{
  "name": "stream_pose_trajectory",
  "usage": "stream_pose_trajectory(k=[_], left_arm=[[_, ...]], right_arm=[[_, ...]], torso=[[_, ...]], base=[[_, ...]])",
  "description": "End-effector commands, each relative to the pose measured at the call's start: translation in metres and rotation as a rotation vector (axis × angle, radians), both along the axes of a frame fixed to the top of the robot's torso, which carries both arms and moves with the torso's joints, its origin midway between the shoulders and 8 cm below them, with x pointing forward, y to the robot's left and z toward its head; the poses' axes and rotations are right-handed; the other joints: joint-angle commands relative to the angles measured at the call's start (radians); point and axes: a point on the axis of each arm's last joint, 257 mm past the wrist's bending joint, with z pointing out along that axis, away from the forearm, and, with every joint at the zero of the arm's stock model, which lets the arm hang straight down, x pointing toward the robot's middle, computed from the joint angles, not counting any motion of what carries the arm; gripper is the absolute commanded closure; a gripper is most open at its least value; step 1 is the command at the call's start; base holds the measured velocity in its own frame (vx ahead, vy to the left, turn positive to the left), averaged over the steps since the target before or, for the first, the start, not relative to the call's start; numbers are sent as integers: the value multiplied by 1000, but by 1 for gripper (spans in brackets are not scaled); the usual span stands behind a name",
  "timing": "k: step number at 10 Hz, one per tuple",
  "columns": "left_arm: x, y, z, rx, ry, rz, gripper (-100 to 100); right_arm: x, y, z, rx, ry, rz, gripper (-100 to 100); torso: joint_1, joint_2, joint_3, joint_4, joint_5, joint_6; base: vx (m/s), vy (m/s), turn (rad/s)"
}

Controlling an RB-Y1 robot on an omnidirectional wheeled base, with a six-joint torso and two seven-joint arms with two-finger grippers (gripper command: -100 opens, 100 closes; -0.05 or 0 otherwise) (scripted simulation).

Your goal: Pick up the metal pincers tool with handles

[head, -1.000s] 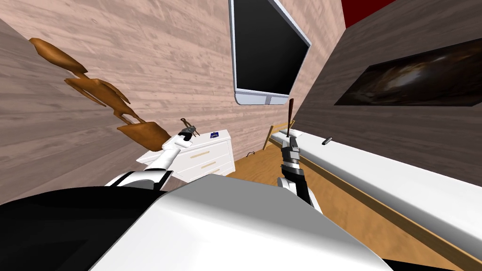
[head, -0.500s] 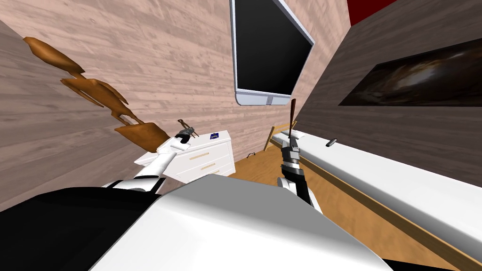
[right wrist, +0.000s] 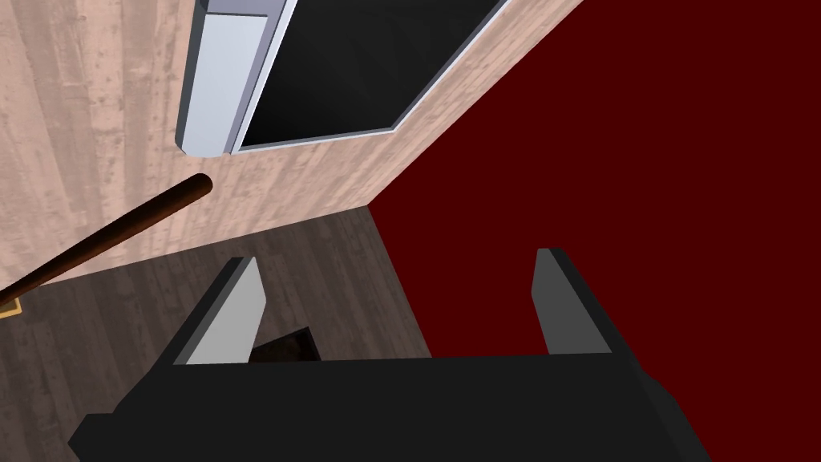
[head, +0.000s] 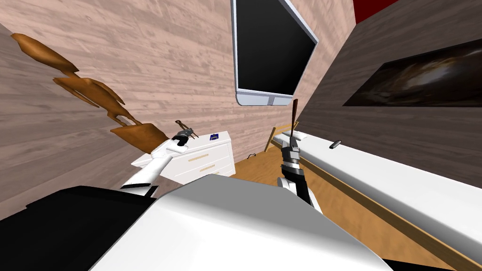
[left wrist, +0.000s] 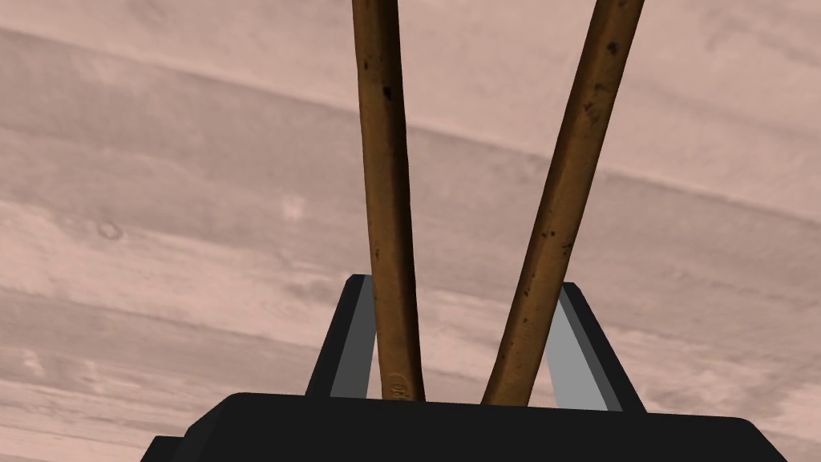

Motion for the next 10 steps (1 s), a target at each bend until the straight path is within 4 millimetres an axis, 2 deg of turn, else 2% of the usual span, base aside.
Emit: stream_pose_trajectory(k=[1, 2, 4, 5, 6, 8, 10], left_arm=[[1, -8, 5, 9, -4, -18, 100], [-16, 1, 7, -13, -15, 11, 100], [-23, -12, 2, 5, 8, -16, 100], [-21, -20, 8, 12, -1, -32, 100], [-38, -9, 9, -9, -6, 1, 100], [-45, -22, 5, 6, 16, -24, 100], [-42, -34, 11, 16, 7, -50, 100]], right_arm=[[0, 0, 0, 0, 0, 0, 0], [0, 0, 0, 0, 0, 0, 0], [0, 0, 0, 0, 0, 0, 0], [0, 0, 0, 0, 0, 0, 0], [0, 0, 0, 0, 0, 0, 0], [0, 0, 0, 0, 0, 0, 0], [0, 0, 0, 0, 0, 0, 0]], torso=[[0, 0, 0, 0, 0, 0], [-1, 2, 1, 1, -1, 0], [0, -2, -1, 0, -1, -1], [-1, -2, -1, 0, -1, 0], [-1, 0, 0, 0, -1, 1], [-1, -4, -2, 0, -1, -1], [-2, 0, 0, 0, -2, 1]], base=[[-13, 0, -10], [77, 6, 57], [78, -1, 38], [20, 1, -7], [88, 4, 45], [81, 0, 37], [3, 1, -6]])
